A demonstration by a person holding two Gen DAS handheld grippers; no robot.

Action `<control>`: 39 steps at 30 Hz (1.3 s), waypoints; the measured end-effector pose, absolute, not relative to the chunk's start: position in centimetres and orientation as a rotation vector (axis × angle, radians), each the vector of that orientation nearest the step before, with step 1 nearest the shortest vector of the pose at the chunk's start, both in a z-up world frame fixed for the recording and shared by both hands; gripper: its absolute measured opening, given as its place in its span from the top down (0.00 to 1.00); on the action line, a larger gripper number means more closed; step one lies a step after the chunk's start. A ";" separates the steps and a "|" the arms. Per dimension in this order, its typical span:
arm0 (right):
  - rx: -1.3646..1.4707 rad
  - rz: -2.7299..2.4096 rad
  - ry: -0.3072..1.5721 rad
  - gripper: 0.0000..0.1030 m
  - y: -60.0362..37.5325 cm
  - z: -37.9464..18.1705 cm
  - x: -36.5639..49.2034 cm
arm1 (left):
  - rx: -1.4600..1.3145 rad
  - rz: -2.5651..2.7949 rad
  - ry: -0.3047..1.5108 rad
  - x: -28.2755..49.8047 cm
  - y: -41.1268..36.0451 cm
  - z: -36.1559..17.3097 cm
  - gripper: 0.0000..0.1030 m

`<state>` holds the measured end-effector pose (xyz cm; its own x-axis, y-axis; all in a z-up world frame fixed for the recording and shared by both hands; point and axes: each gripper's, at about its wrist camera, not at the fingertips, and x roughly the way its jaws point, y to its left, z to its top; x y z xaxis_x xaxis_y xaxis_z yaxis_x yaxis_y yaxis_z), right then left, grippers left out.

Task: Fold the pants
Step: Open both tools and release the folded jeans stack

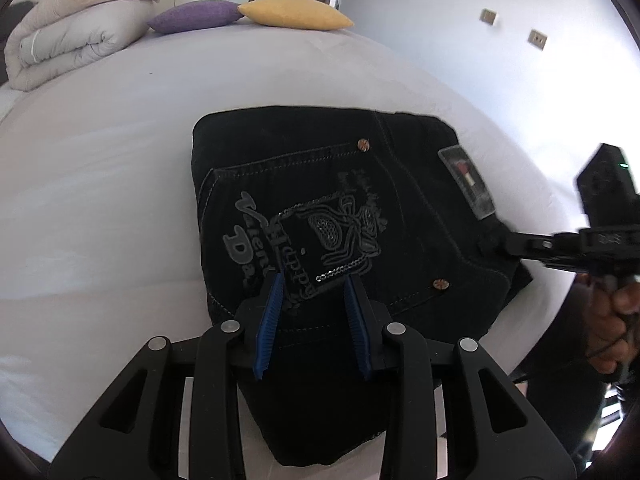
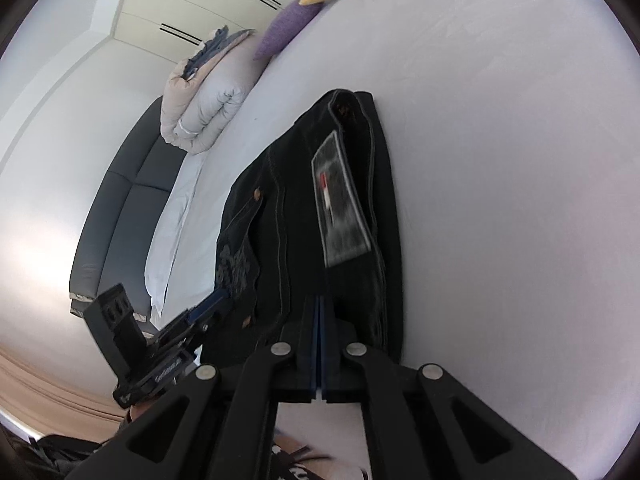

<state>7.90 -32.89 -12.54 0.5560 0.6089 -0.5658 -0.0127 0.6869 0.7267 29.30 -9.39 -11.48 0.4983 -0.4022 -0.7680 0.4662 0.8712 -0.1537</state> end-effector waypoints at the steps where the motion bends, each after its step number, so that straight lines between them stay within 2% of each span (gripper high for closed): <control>1: 0.732 0.408 0.910 1.00 -32.9 -12.5 7.5 | 0.083 -0.521 0.912 29.6 -9.5 -11.7 0.70; 13: 0.693 0.383 0.835 1.00 -33.0 -13.2 6.3 | 0.086 -0.508 0.914 28.6 -9.9 -11.0 0.70; 15: 0.703 0.388 0.841 0.92 -33.3 -12.7 6.1 | 0.082 -0.506 0.916 28.4 -9.8 -10.8 0.70; 17: 0.726 0.402 0.808 0.68 -33.7 -11.7 5.8 | 0.072 -0.508 0.921 28.3 -9.6 -10.5 0.70; 18: 0.723 0.393 0.789 0.61 -34.0 -11.1 5.7 | 0.064 -0.509 0.922 28.2 -9.4 -10.4 0.70; 19: 0.713 0.375 0.774 0.45 -34.2 -10.6 5.7 | 0.040 -0.514 0.923 28.1 -9.1 -10.0 0.68; 20: 0.700 0.358 0.757 0.37 -34.5 -10.0 5.7 | 0.014 -0.519 0.923 28.0 -8.7 -9.5 0.64; 22: 0.689 0.348 0.750 0.36 -35.1 -9.3 6.3 | -0.034 -0.521 0.899 27.5 -7.6 -8.3 0.33; 24: 0.682 0.321 0.769 0.36 -35.8 -9.3 7.3 | -0.078 -0.489 0.850 27.1 -6.1 -6.9 0.17; 25: 0.680 0.310 0.782 0.36 -36.1 -9.5 7.8 | -0.101 -0.486 0.842 27.2 -5.4 -6.5 0.14; 33: 0.767 0.279 0.919 0.36 -37.6 -12.7 13.2 | -0.232 -0.485 0.976 31.2 -3.0 -8.9 0.14; 39: 0.804 0.343 0.977 0.37 -36.1 -13.7 16.5 | -0.291 -0.578 1.091 34.1 -4.2 -10.8 0.14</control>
<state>16.45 -36.11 -13.72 0.5367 0.5924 -0.6008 0.0867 0.6696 0.7377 34.10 -4.23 -10.84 0.3348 -0.5737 -0.7475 0.2967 0.8171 -0.4942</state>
